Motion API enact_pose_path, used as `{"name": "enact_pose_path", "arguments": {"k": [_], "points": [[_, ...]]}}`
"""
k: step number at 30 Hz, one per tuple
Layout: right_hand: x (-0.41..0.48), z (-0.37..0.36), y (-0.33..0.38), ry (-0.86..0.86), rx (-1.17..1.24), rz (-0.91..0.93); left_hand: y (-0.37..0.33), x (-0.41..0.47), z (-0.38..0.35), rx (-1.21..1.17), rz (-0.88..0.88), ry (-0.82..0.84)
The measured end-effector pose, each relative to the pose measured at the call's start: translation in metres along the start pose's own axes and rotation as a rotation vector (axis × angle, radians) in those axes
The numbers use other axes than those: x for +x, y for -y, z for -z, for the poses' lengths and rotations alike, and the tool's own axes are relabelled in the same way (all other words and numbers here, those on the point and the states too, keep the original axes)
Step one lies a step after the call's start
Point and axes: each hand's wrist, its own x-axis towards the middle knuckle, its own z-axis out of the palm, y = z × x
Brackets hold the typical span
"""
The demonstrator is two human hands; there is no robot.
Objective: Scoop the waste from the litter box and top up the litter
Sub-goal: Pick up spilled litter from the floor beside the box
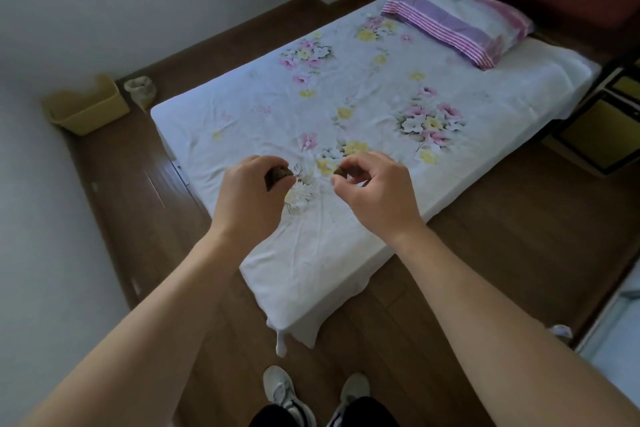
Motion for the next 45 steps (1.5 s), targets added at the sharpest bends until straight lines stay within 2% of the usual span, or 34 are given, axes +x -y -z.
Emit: {"name": "enact_pose_path", "arguments": {"k": [18, 27, 34, 41, 45], "points": [[-0.012, 0.049, -0.032, -0.039, -0.048, -0.024, -0.039, -0.006, -0.041, -0.031, -0.034, 0.047], [-0.045, 0.098, -0.062, -0.171, -0.148, -0.127, -0.076, -0.008, -0.083, -0.066, -0.132, 0.163], [-0.071, 0.179, -0.125, -0.179, -0.157, -0.163, -0.149, -0.031, -0.154, -0.048, -0.184, 0.187], [-0.099, 0.299, -0.22, -0.156, -0.211, -0.239, -0.247, -0.065, -0.254, -0.131, -0.145, 0.225], [-0.103, 0.339, -0.257, -0.156, -0.225, -0.298, -0.282, -0.075, -0.297, -0.161, -0.11, 0.27]]}}
